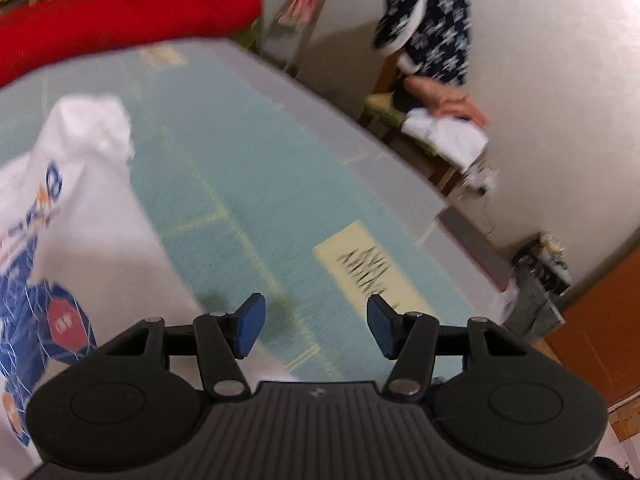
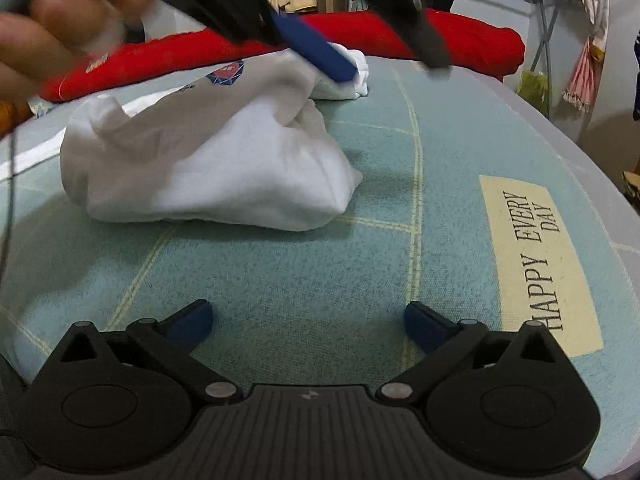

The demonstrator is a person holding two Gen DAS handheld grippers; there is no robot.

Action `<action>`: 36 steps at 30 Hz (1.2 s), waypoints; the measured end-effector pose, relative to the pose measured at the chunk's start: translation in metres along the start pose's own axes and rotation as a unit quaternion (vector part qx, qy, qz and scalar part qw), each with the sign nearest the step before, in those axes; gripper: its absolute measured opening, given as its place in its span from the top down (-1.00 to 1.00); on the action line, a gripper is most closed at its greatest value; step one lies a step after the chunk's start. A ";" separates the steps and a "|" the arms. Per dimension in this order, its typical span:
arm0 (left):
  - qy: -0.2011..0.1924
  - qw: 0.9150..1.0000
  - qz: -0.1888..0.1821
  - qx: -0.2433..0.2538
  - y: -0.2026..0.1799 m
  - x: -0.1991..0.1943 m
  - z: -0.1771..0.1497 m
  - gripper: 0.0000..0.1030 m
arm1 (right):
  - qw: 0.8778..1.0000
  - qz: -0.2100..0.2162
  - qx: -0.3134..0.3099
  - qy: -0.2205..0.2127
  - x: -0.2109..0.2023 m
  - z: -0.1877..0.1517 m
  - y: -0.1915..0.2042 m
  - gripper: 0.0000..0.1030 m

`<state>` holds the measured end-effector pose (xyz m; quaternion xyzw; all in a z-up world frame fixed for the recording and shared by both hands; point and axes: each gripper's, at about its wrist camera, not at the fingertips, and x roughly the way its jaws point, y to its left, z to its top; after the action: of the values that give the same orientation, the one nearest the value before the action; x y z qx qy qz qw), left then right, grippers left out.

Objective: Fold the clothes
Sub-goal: 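Release the sleeve with the left tool and reach toward the sweatshirt body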

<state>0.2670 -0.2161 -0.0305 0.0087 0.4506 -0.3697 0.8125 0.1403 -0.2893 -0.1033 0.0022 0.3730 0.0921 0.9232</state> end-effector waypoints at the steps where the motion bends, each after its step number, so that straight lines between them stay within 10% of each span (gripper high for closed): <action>1: 0.007 1.000 0.011 -0.002 0.005 0.004 -0.003 -0.06 | 1.000 0.001 -0.002 -0.001 0.000 0.000 0.000 -1.00; 8: 0.004 0.995 0.104 0.005 0.047 -0.038 -0.031 -0.01 | 1.000 0.003 -0.014 -0.006 0.002 -0.001 0.004 -1.00; 24: -0.024 0.989 0.138 -0.051 0.128 -0.092 -0.055 0.16 | 1.000 0.003 0.002 -0.001 -0.004 0.011 -0.001 -1.00; 36: -0.047 0.985 0.134 -0.098 0.171 -0.113 -0.073 0.28 | 0.991 0.109 0.054 -0.060 -0.008 0.044 -0.017 -1.00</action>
<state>0.2819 0.0003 -0.0448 -0.0278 0.4408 -0.2113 0.8720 0.1682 -0.3040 -0.0673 0.0981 0.3188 0.1721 0.9269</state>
